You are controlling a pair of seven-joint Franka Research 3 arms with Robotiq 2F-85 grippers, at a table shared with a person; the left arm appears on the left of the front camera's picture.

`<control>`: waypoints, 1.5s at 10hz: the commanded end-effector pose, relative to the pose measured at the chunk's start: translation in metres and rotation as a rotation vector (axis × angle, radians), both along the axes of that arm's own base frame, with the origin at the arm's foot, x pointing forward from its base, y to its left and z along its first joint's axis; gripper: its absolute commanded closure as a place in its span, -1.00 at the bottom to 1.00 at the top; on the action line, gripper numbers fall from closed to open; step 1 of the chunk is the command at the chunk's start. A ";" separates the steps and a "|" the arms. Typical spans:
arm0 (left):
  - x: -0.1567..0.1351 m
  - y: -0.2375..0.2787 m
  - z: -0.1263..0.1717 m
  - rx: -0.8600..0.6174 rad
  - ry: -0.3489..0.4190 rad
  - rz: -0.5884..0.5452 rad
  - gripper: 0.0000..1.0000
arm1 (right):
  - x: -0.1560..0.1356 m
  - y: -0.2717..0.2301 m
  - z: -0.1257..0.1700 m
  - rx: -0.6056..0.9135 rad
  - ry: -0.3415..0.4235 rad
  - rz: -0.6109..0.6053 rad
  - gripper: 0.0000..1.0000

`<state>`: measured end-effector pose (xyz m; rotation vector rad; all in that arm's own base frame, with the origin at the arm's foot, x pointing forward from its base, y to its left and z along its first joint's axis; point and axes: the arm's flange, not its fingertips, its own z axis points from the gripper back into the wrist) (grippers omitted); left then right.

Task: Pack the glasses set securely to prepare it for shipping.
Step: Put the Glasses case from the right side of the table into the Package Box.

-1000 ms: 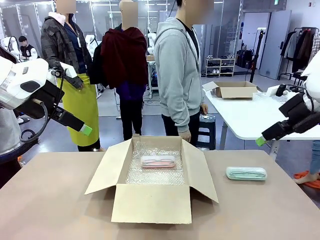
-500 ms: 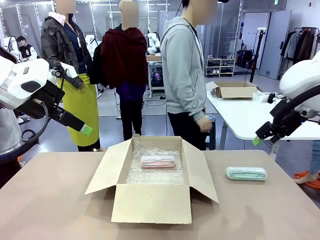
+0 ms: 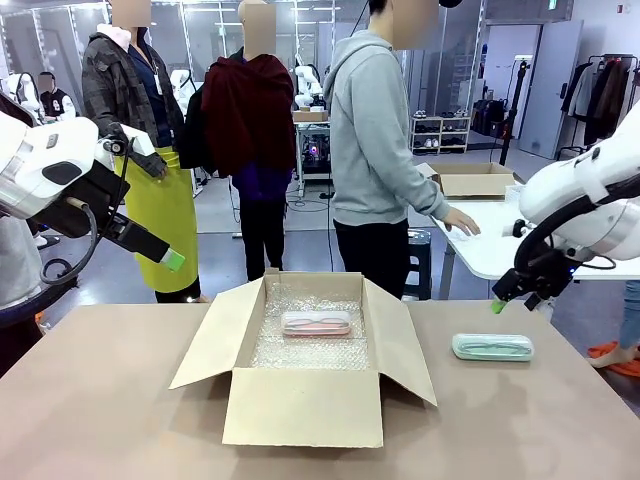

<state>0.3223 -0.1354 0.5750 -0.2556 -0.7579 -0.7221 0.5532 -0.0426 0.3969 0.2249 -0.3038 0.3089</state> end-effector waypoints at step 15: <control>0.000 0.002 0.001 -0.002 -0.007 -0.005 -1.00 | -0.013 0.047 0.011 -0.200 0.128 0.918 -1.00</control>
